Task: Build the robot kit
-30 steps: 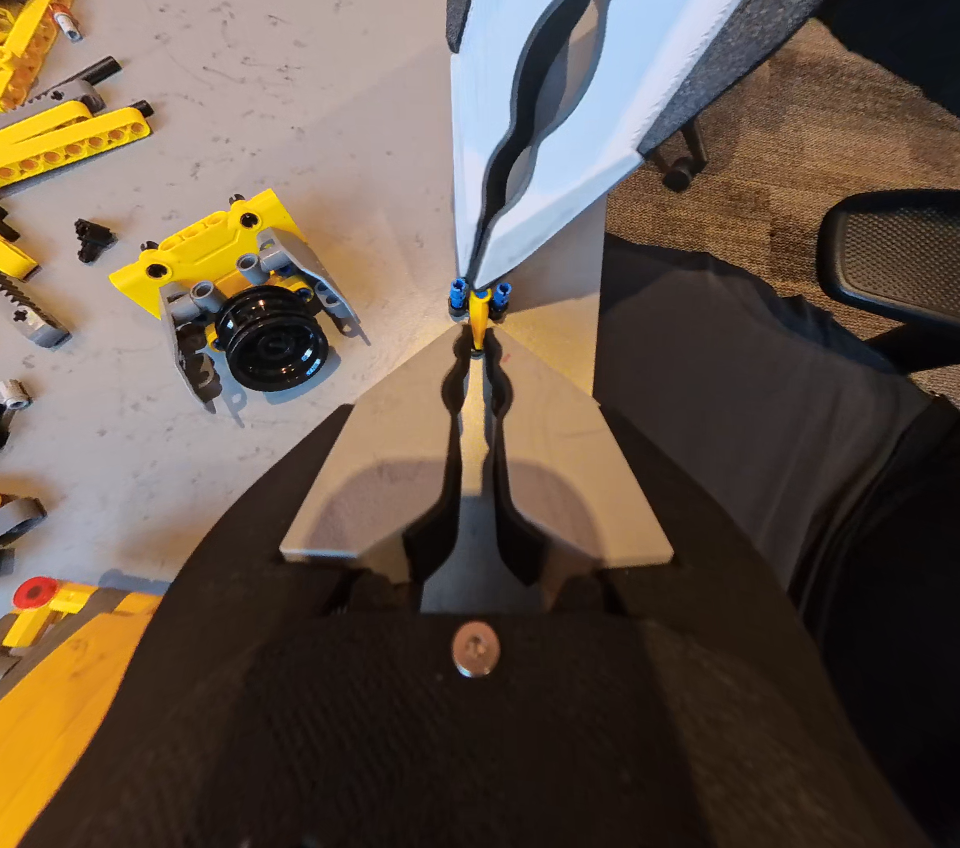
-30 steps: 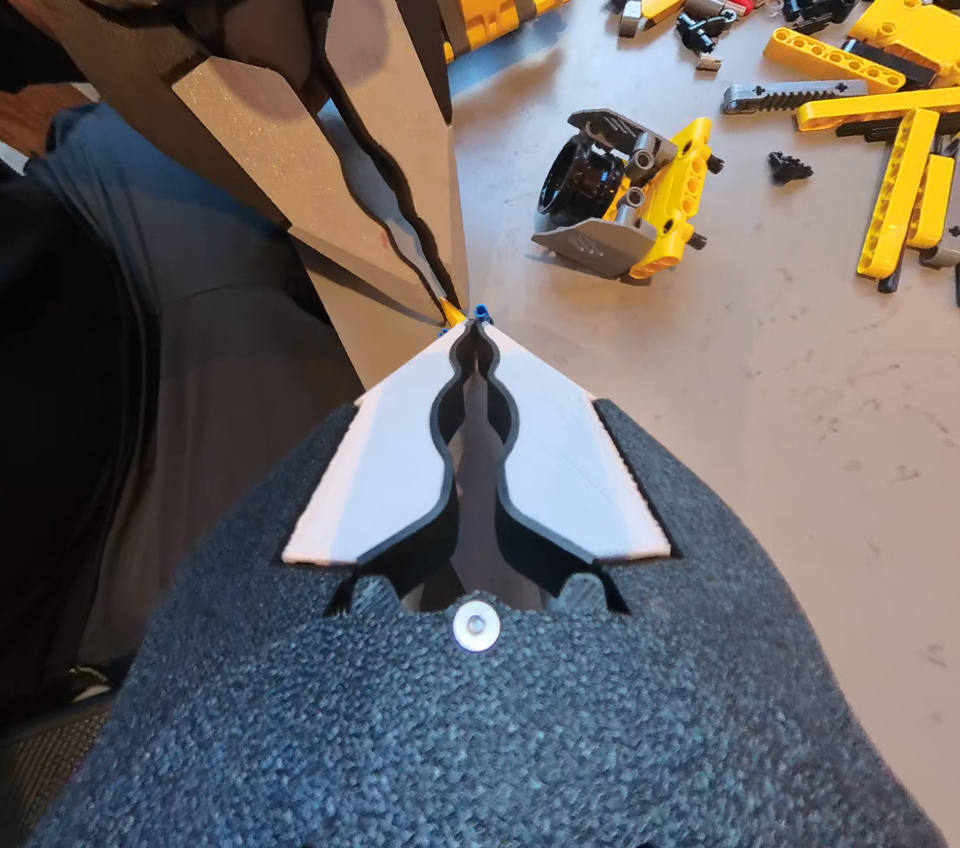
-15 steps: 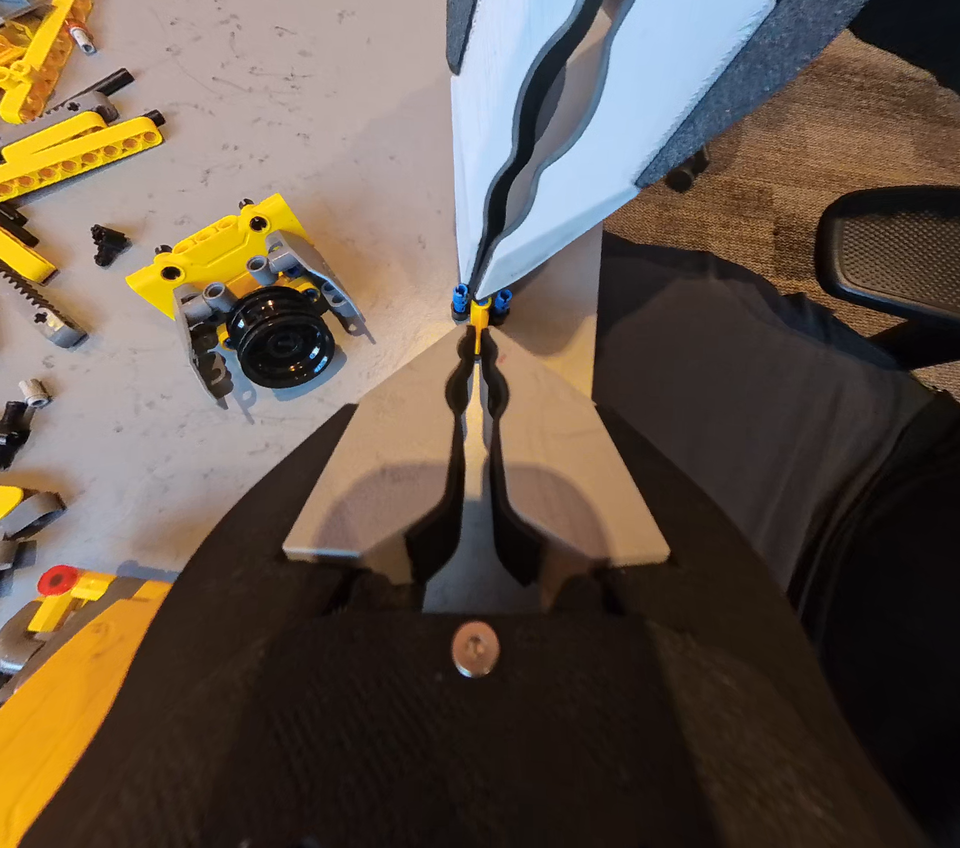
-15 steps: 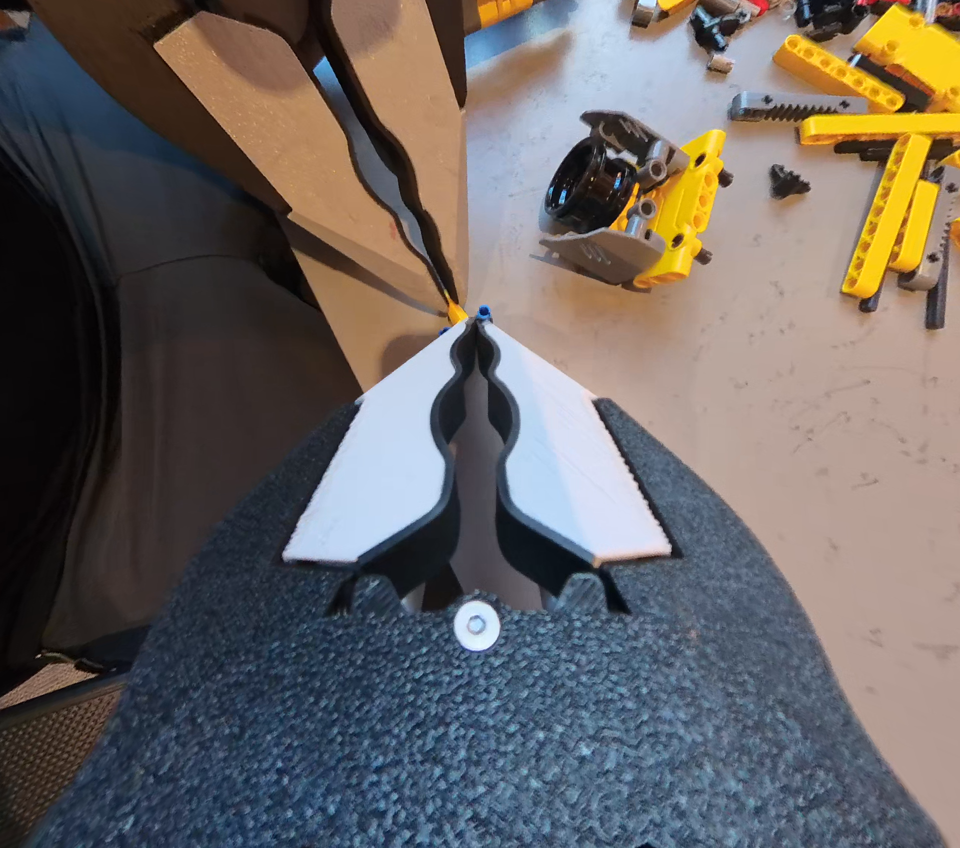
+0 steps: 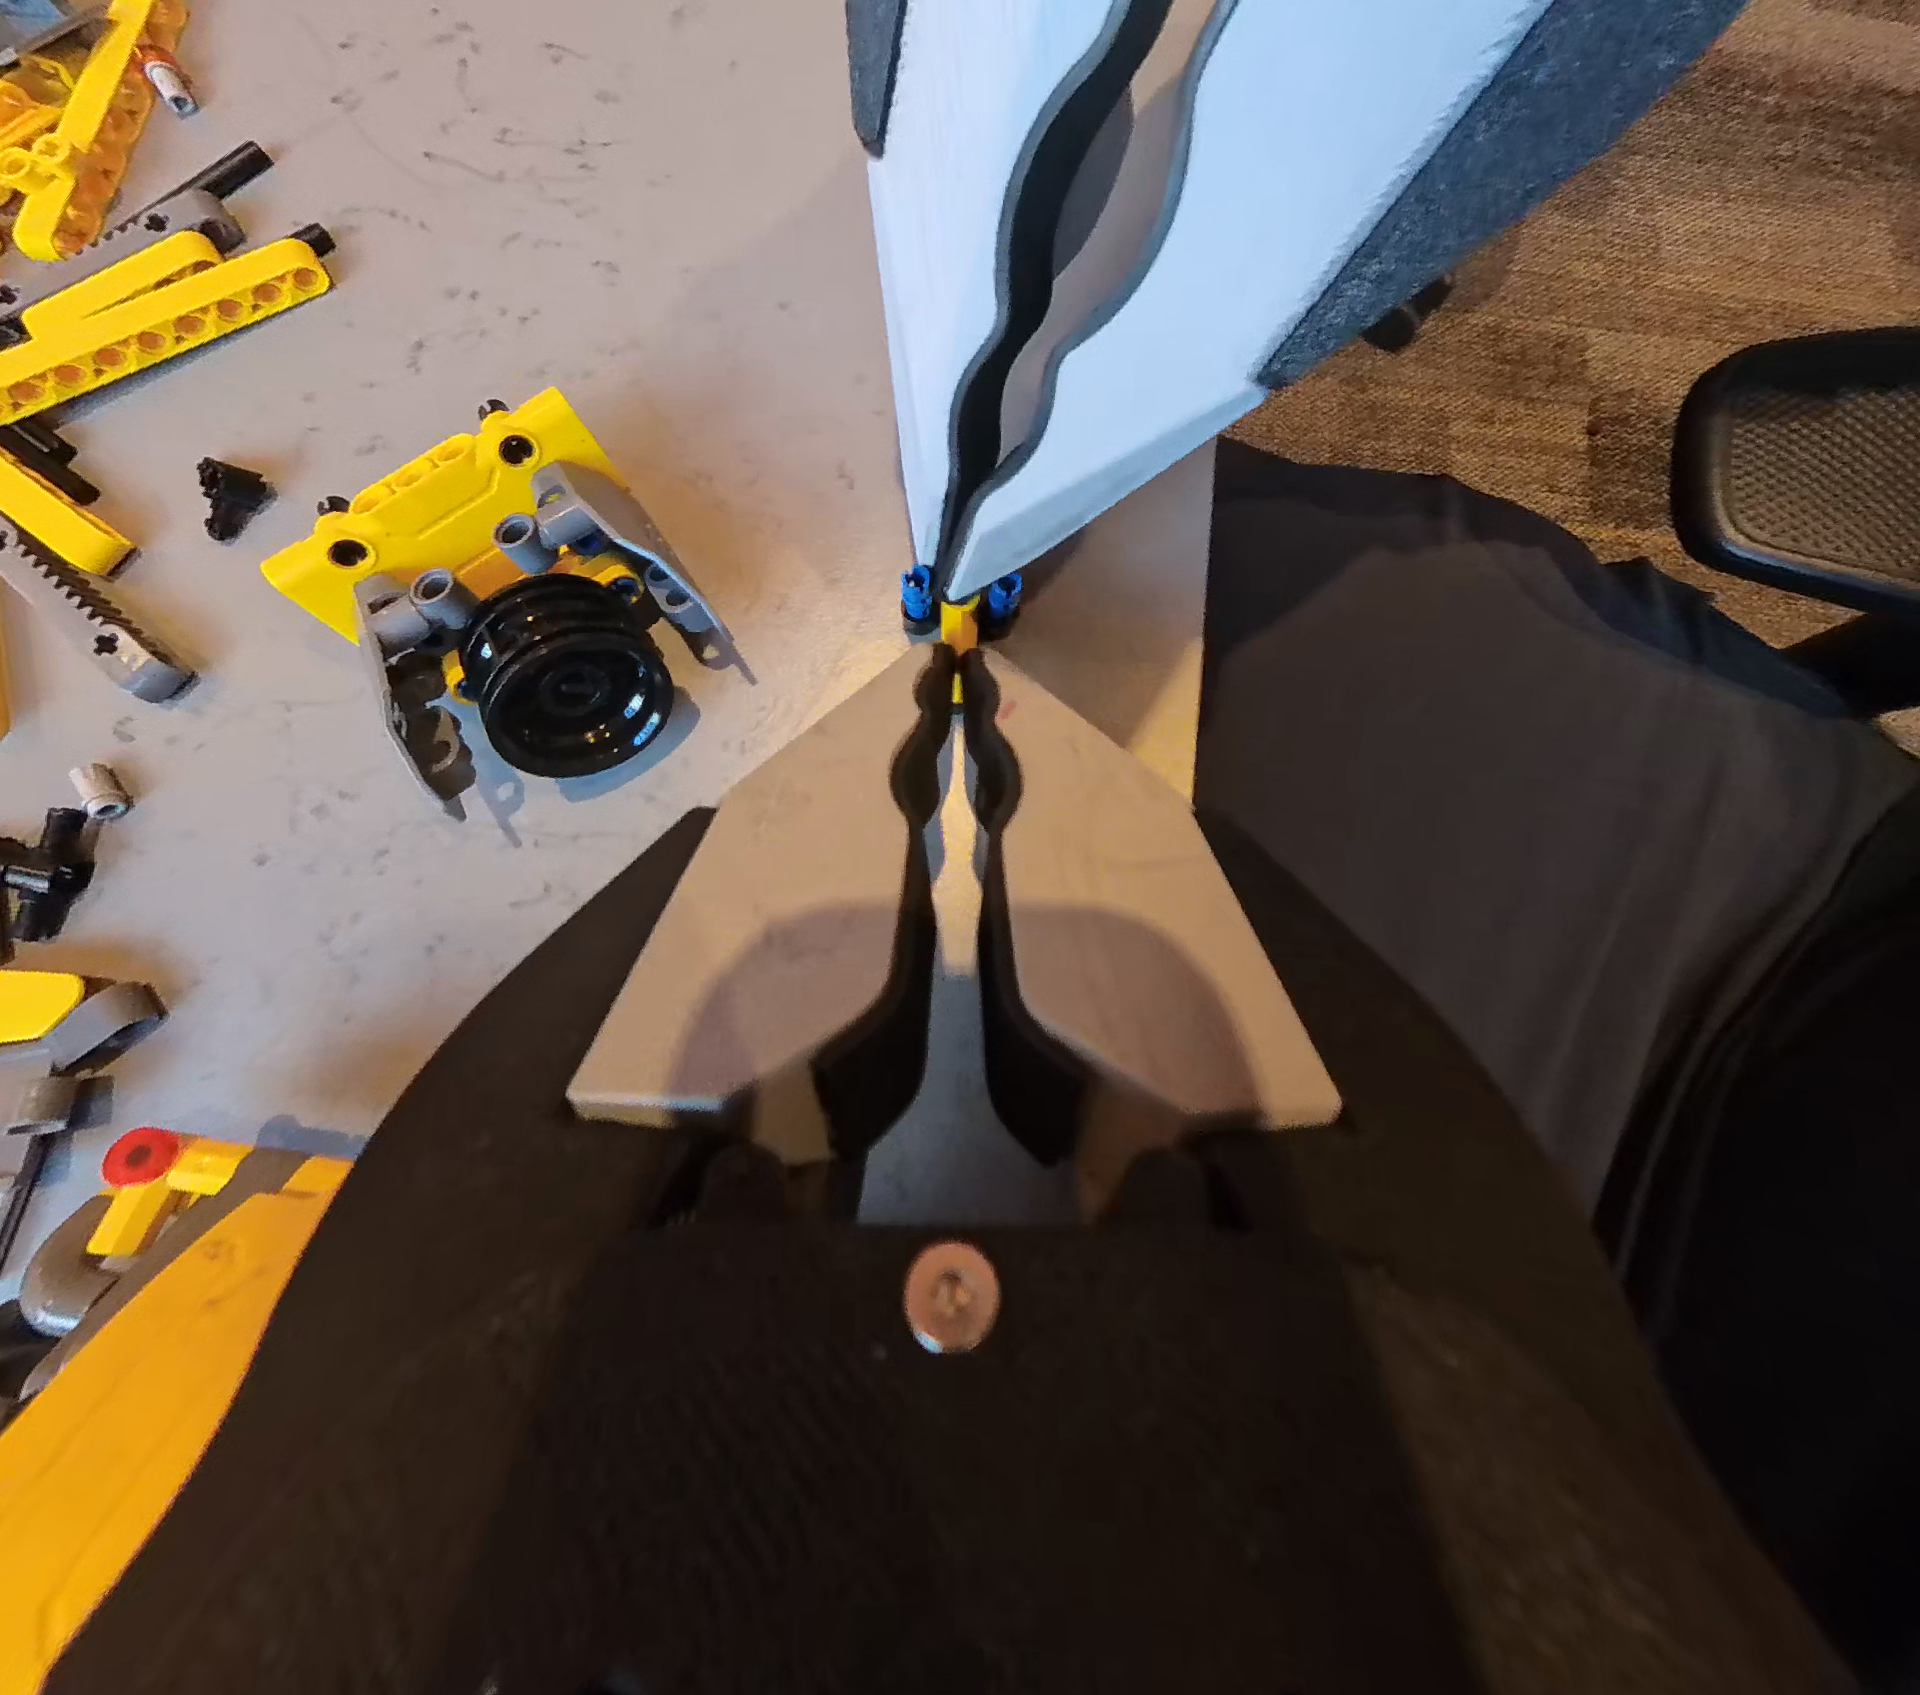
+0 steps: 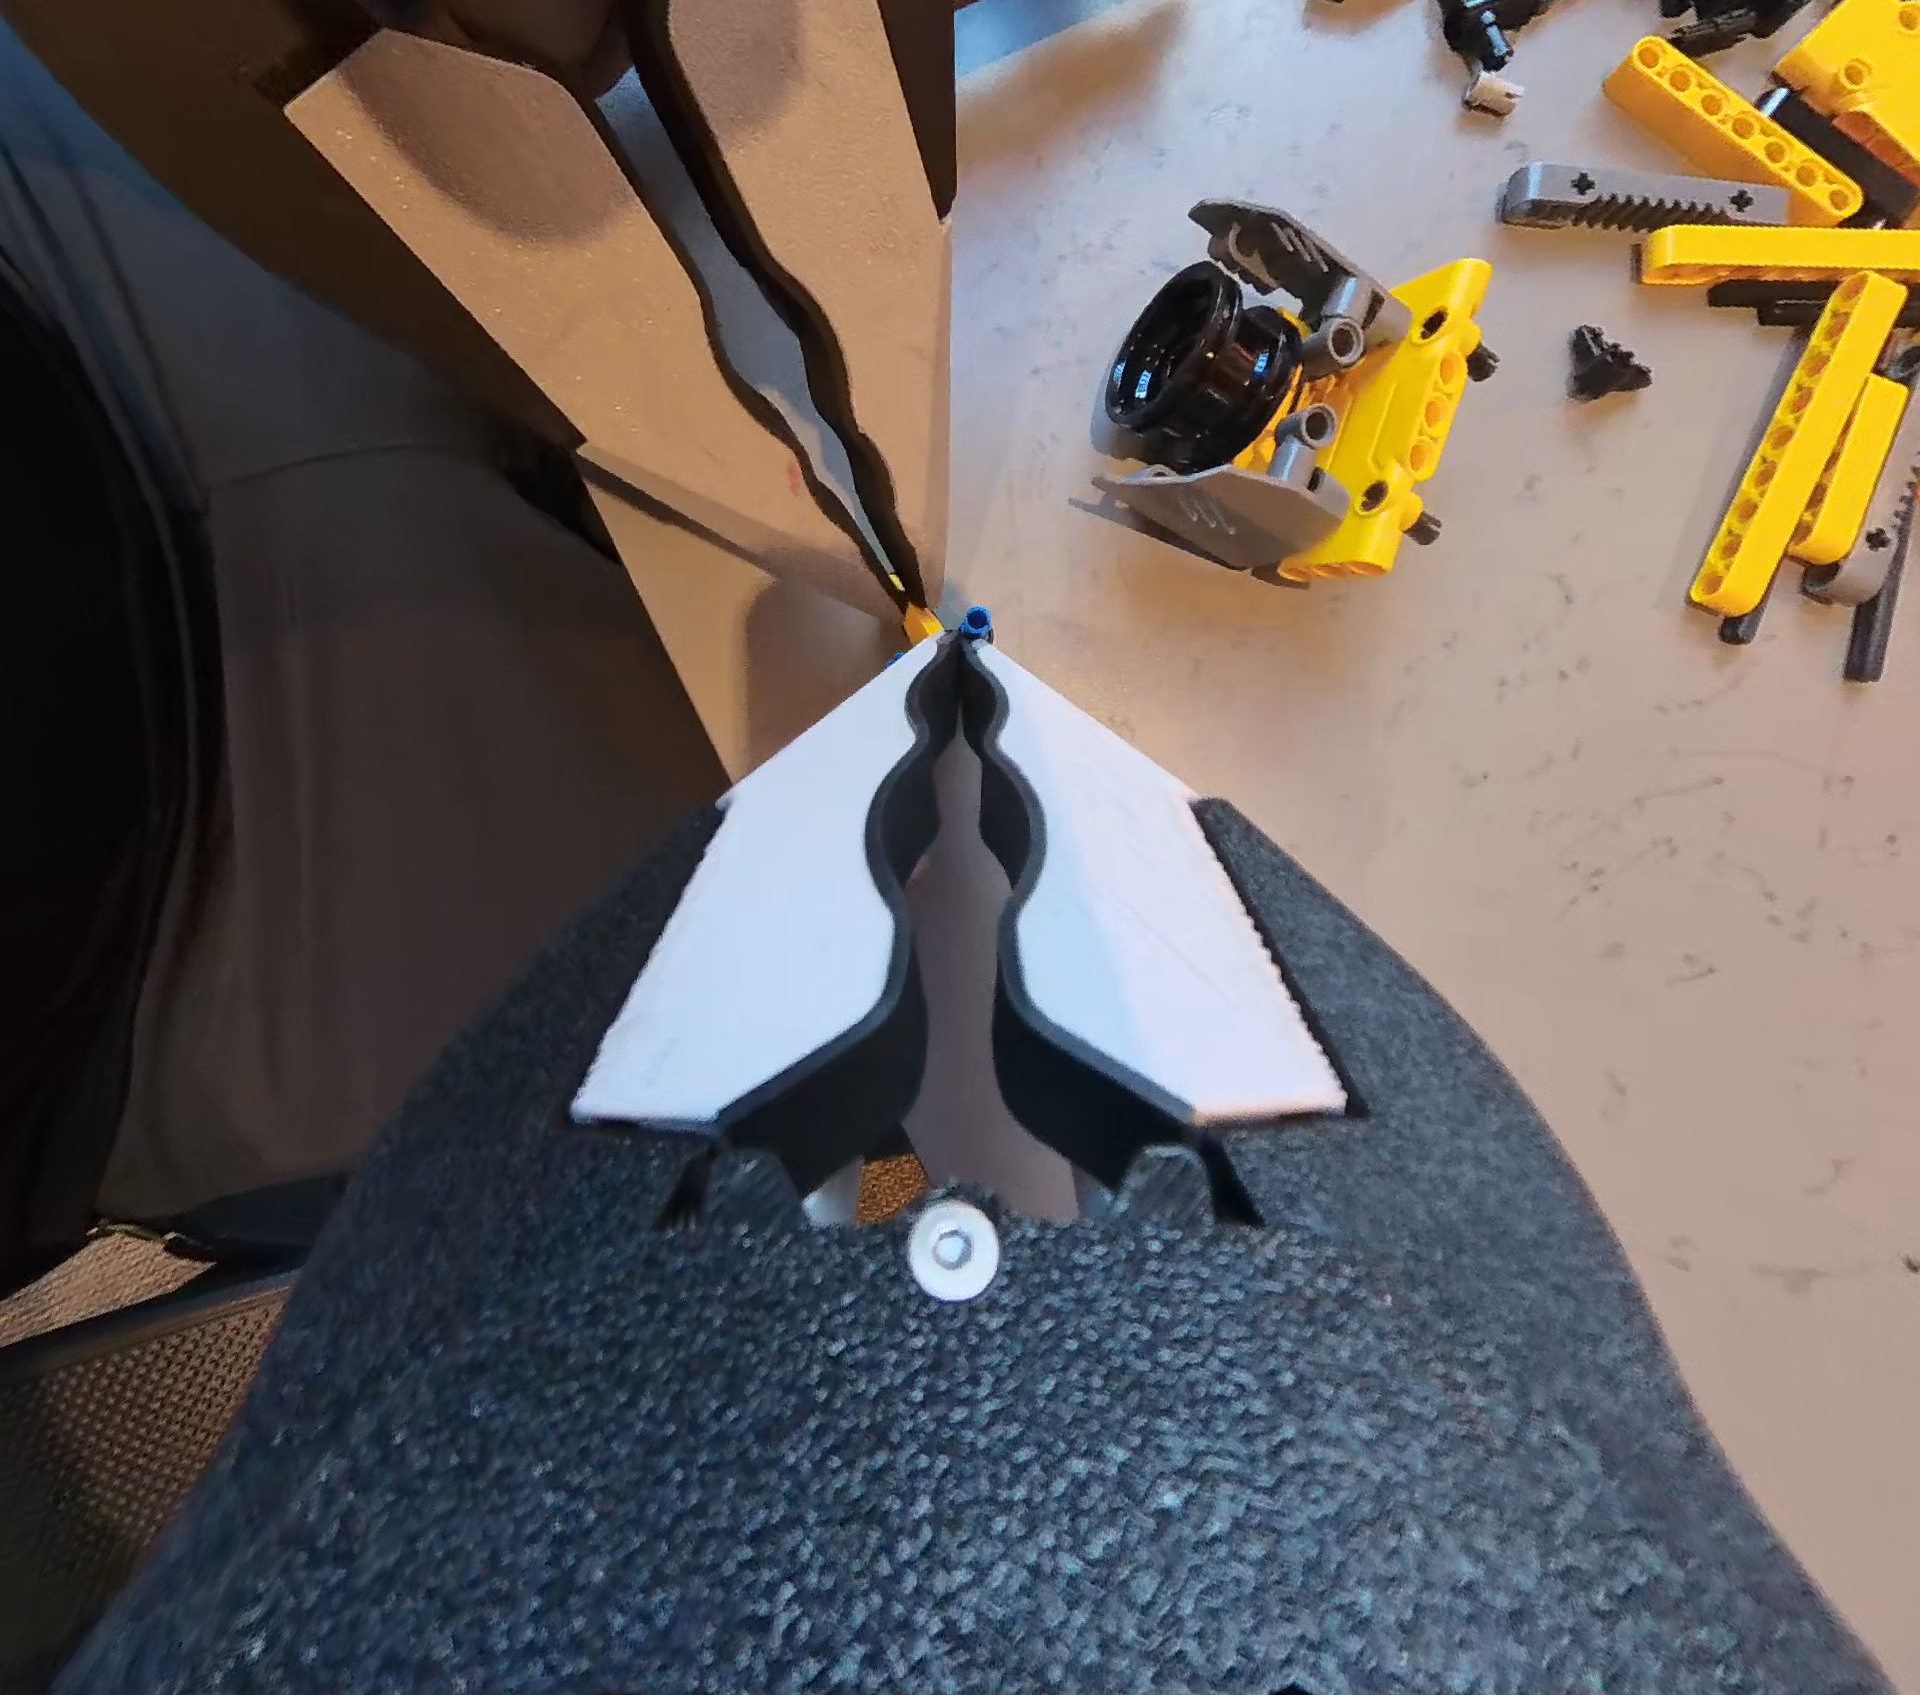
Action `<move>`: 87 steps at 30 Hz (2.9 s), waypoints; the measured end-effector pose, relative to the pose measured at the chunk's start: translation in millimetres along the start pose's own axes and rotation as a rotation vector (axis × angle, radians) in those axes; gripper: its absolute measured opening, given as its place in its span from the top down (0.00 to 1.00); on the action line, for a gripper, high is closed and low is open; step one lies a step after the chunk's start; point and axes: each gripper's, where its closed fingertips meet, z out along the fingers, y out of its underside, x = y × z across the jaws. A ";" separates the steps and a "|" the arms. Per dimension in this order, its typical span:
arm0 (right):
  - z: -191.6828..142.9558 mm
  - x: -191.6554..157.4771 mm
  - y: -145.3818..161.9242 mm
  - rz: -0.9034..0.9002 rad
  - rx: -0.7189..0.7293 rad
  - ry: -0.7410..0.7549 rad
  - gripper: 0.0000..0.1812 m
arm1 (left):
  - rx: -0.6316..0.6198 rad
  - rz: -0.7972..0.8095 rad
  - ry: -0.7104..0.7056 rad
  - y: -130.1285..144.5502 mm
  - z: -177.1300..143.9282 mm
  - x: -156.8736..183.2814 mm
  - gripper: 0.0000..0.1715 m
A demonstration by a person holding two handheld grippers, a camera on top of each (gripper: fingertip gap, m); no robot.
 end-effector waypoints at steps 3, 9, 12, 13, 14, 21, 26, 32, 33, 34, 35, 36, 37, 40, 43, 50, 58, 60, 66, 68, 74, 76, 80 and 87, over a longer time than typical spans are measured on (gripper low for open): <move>0.2 0.1 -0.1 0.021 0.018 -0.019 1.00 | 0.000 -0.002 0.007 0.1 0.1 -0.1 1.00; 0.3 4.8 -2.9 0.045 0.079 0.034 1.00 | -0.007 -0.010 -0.042 -0.9 0.0 -3.4 1.00; -6.3 9.6 -4.5 0.139 0.198 0.027 0.90 | 0.027 -0.060 -0.009 -2.1 -0.2 0.8 0.99; -10.8 8.9 -6.6 0.176 0.251 -0.003 0.87 | 0.037 -0.069 -0.011 -2.3 -0.9 0.8 0.93; -15.4 8.4 -7.2 0.205 0.291 -0.028 0.87 | 0.041 -0.077 -0.024 -2.0 -1.5 -0.7 0.88; -21.1 14.4 7.4 0.232 0.294 0.045 0.87 | 0.061 -0.064 -0.051 -7.7 -18.7 1.0 0.85; -12.1 10.4 15.5 0.236 0.271 0.085 0.85 | 0.074 -0.051 0.015 5.7 -49.3 37.0 0.85; 1.3 12.8 8.2 0.238 0.259 0.141 0.85 | 0.015 -0.041 0.042 67.6 -67.9 76.9 0.87; 3.5 12.9 5.7 0.240 0.263 0.141 0.87 | 0.003 -0.041 0.037 77.5 -68.0 79.5 0.88; 5.8 13.4 4.9 0.243 0.258 0.143 0.91 | 0.000 -0.044 0.040 85.0 -68.0 82.9 0.89; 7.9 14.7 5.3 0.243 0.248 0.151 0.96 | 0.004 -0.047 0.047 90.4 -67.9 86.6 0.89; 9.3 16.6 5.6 0.242 0.244 0.163 0.96 | 0.008 -0.050 0.052 94.5 -67.8 89.5 0.89; 9.9 17.1 5.3 0.241 0.246 0.164 0.96 | 0.014 -0.052 0.051 97.6 -67.4 90.9 0.89; 7.7 12.5 3.7 0.246 0.270 0.124 0.96 | 0.042 -0.058 0.052 100.0 -66.9 92.9 0.90; -3.3 -0.8 -3.2 0.235 0.350 0.025 0.96 | 0.078 -0.042 0.067 97.9 -67.3 99.0 0.90; -87.5 -72.7 -54.0 0.316 0.759 -0.682 0.96 | 0.066 -0.018 0.115 109.1 -56.3 114.0 0.91; -97.7 -70.1 -64.4 0.326 0.822 -0.664 0.96 | 0.056 -0.006 0.108 113.1 -56.2 118.3 0.91; -97.8 -60.9 -65.1 0.331 0.844 -0.574 0.97 | 0.053 -0.003 0.117 116.7 -57.1 124.3 0.91; -98.2 -18.1 -62.5 0.404 0.900 -0.251 0.96 | 0.002 0.062 0.138 131.0 -53.2 141.2 0.91; -91.1 2.8 -53.8 0.451 0.862 -0.090 0.96 | -0.006 0.077 0.149 132.9 -52.9 145.3 0.92; -64.0 35.1 -27.3 0.534 0.678 0.194 0.97 | -0.015 0.060 0.184 137.7 -54.2 147.0 0.91; -54.4 39.9 -19.5 0.537 0.613 0.252 0.97 | -0.008 0.044 0.203 137.2 -55.0 147.1 0.92; -40.3 52.0 -1.3 0.538 0.469 0.377 0.97 | -0.014 0.014 0.226 139.9 -55.2 145.2 0.92; -34.5 65.0 11.9 0.471 0.287 0.520 0.96 | -0.009 -0.018 0.252 139.9 -56.4 144.0 0.92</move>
